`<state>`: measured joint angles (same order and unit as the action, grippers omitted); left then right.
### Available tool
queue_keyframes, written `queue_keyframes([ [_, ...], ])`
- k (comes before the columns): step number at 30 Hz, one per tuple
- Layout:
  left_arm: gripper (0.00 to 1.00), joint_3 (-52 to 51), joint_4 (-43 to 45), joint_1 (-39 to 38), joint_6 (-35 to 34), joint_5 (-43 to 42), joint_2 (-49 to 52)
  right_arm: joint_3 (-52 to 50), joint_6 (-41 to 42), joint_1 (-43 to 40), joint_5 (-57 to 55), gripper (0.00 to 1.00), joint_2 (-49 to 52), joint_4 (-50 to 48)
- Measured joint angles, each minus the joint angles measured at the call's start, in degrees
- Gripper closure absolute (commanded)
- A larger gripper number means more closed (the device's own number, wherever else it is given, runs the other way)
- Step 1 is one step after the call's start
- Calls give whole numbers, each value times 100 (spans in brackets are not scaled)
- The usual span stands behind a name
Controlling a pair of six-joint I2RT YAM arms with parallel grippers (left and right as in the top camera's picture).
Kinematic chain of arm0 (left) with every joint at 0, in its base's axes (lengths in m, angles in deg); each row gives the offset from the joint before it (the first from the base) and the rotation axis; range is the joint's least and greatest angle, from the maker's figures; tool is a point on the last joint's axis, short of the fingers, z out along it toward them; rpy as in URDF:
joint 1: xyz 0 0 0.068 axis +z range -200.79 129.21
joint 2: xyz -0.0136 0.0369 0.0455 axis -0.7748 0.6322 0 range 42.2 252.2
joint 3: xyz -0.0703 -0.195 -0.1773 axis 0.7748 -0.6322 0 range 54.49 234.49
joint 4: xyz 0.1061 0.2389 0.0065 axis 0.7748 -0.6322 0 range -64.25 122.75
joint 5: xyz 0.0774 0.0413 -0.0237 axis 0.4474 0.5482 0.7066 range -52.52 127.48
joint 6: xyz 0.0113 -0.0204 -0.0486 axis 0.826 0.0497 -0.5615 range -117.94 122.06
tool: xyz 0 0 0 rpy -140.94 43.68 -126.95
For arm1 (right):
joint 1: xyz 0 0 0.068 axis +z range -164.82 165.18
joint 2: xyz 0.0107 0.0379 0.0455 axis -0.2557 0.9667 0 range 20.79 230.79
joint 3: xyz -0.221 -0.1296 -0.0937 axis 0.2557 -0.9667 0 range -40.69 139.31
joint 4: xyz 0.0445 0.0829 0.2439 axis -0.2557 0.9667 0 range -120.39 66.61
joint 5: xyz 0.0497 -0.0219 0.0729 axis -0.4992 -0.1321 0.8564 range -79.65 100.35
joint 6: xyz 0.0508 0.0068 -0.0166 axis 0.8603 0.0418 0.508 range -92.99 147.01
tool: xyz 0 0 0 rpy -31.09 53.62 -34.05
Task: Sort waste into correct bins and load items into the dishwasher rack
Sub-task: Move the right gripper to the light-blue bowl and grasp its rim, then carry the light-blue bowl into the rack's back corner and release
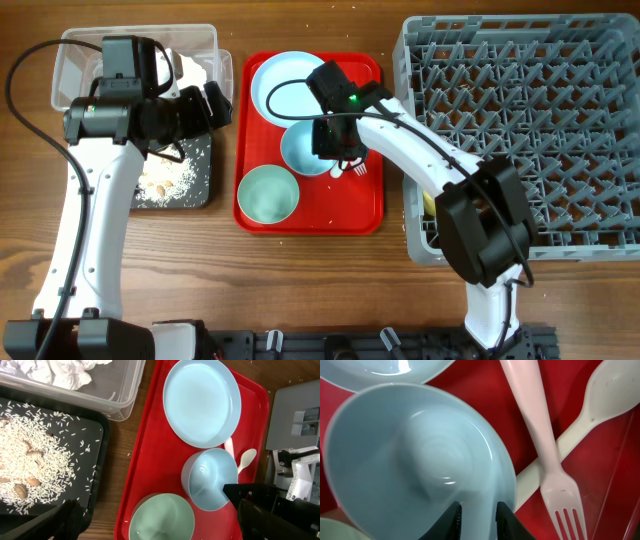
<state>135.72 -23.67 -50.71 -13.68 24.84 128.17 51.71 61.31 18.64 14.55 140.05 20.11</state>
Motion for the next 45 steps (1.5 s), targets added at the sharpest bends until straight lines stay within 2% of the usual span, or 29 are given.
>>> queue_keyframes([
  [3,0,0,0,0,2,0,0,-2,20,0,-50,72,37,2],
  [5,0,0,-2,0,2,0,0,-13,35,0,-68,48,59,52],
  [7,0,0,0,0,0,0,0,-15,33,0,-61,39,66,81],
  [10,0,0,0,0,2,0,0,13,-74,0,-35,35,66,238],
  [14,0,0,-2,0,2,0,0,330,-184,0,-114,35,0,557],
  [18,0,0,-2,0,2,2,0,367,-203,0,-505,44,-179,960],
  [27,0,0,-2,0,0,4,0,-127,151,0,-732,70,-184,549],
  [31,0,0,-2,0,2,4,0,-319,240,0,-748,73,-168,339],
  [34,0,0,-2,0,0,4,0,-319,278,0,-750,85,-160,282],
  [36,0,0,-2,0,0,4,0,-319,313,0,-750,96,-160,249],
  [45,0,0,-2,0,2,22,0,-319,326,0,-743,96,-160,92],
])
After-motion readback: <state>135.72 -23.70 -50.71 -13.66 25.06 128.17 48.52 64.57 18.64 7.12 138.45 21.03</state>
